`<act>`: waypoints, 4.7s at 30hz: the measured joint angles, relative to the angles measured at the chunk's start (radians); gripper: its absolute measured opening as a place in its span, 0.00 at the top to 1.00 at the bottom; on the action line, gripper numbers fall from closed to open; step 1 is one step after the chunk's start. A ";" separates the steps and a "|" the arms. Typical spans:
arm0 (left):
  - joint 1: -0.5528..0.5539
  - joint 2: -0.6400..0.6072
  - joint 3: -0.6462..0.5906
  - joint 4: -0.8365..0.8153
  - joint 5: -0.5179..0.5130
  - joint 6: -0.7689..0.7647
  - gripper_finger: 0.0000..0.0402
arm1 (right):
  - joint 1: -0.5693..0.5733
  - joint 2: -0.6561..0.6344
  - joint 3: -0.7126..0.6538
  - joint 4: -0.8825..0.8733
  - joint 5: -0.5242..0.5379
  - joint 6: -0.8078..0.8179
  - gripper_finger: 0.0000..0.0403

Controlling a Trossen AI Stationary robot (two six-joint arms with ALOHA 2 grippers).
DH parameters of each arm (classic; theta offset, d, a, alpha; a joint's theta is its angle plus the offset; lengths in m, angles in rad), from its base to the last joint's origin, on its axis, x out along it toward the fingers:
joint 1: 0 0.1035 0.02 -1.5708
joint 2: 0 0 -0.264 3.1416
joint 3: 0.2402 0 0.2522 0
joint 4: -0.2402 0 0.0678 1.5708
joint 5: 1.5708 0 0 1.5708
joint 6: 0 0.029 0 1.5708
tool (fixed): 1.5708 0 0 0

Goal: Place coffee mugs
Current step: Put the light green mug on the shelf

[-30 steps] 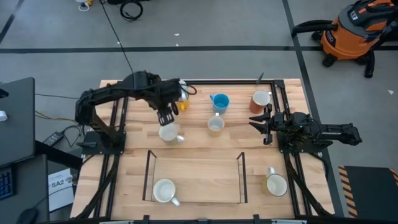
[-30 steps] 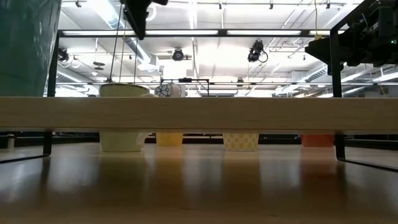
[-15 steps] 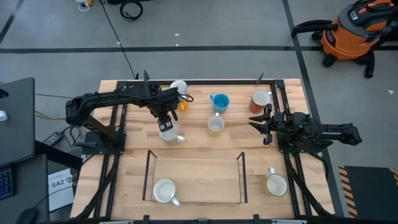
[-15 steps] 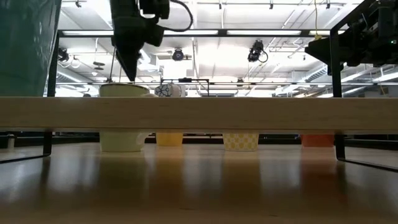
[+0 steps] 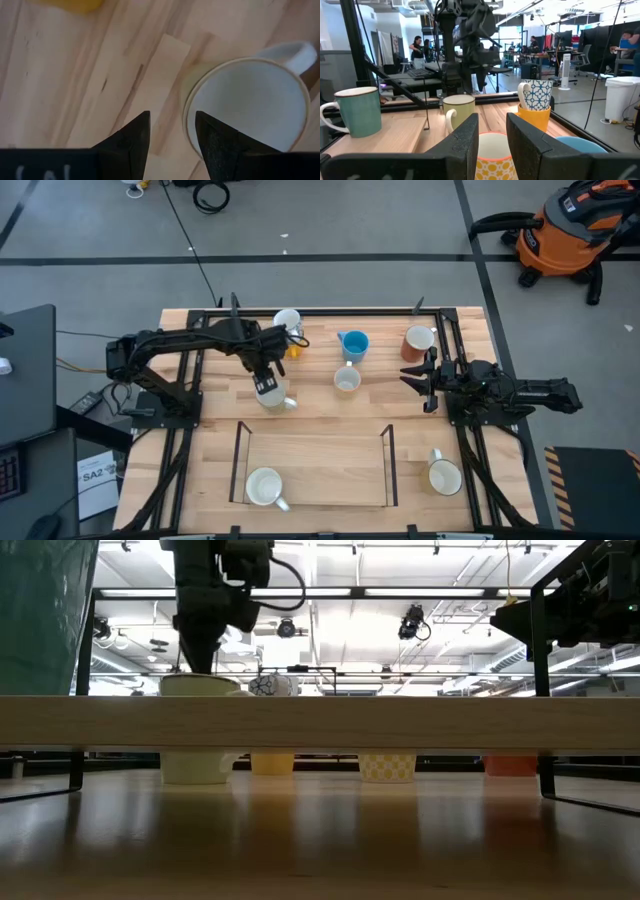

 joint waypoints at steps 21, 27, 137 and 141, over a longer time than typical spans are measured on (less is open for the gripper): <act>-0.008 0.101 0.001 0.040 0.020 -0.022 0.59 | 0.000 0.000 0.000 0.000 0.000 0.000 0.74; -0.008 0.147 0.001 0.065 0.024 -0.015 0.59 | 0.000 0.000 0.000 0.002 0.000 0.000 0.74; -0.646 0.482 0.634 -0.037 0.106 0.061 0.90 | 0.000 0.024 0.000 -0.040 0.000 0.008 0.74; -0.646 0.485 0.630 -0.035 0.109 0.060 0.90 | 0.000 0.026 0.000 -0.039 0.000 0.008 0.74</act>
